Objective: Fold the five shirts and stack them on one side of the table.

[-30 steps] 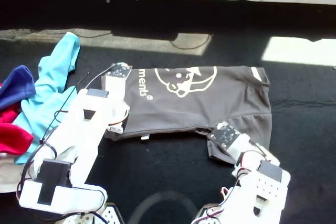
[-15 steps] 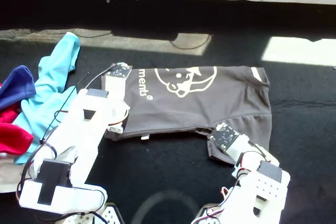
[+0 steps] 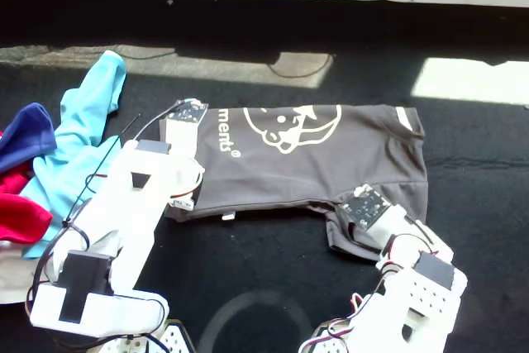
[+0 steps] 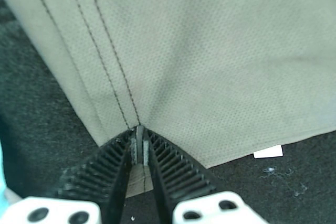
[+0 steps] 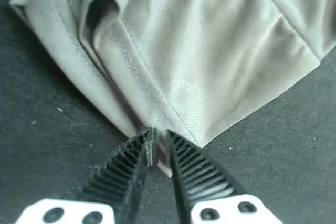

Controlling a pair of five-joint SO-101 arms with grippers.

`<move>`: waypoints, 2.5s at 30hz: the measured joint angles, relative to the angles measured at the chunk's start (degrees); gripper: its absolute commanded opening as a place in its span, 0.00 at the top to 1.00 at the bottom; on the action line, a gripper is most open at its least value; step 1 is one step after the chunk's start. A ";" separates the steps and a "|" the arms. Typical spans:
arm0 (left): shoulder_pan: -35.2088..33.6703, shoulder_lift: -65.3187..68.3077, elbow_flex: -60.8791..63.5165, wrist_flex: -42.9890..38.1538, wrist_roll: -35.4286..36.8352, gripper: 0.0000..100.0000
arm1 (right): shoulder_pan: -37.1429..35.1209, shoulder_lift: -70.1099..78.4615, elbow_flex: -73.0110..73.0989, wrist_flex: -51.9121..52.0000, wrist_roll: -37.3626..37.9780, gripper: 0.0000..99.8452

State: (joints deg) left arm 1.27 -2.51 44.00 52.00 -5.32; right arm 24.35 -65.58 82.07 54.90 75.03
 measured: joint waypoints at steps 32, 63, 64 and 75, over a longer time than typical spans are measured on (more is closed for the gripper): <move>0.00 0.00 0.00 -0.09 0.00 0.99 | -2.37 -0.26 8.18 -7.82 0.00 0.99; 0.00 0.00 0.00 -0.09 0.00 0.99 | -18.46 48.62 -51.60 -8.70 -27.25 0.99; 0.00 0.00 0.00 -0.09 0.00 0.99 | -18.46 52.31 -53.80 -8.70 -28.40 0.99; 0.00 0.00 0.00 -0.09 0.00 0.99 | -21.45 75.43 -64.35 -6.42 -34.99 0.86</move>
State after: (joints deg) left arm 1.27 -2.51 44.00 51.91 -5.32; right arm 2.90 9.85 17.71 48.48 40.04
